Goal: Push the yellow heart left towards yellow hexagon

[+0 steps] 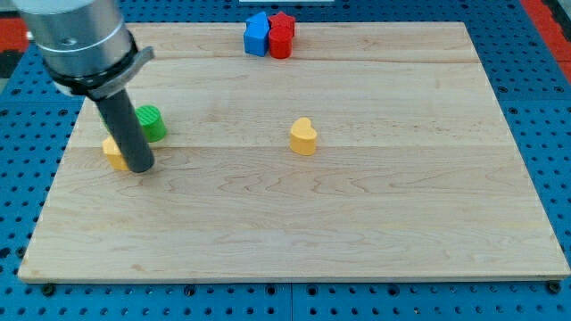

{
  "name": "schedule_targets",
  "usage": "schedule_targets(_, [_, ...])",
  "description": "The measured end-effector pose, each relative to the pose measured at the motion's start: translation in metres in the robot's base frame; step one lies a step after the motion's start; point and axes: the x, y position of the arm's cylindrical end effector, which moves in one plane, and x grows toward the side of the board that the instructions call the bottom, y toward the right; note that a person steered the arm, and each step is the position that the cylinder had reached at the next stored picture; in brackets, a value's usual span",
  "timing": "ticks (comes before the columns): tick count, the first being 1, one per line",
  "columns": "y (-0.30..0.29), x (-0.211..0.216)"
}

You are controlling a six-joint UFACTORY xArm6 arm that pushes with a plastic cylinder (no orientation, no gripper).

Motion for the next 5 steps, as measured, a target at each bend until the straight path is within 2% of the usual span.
schedule_targets(4, [-0.001, 0.003])
schedule_targets(5, [0.058, 0.022])
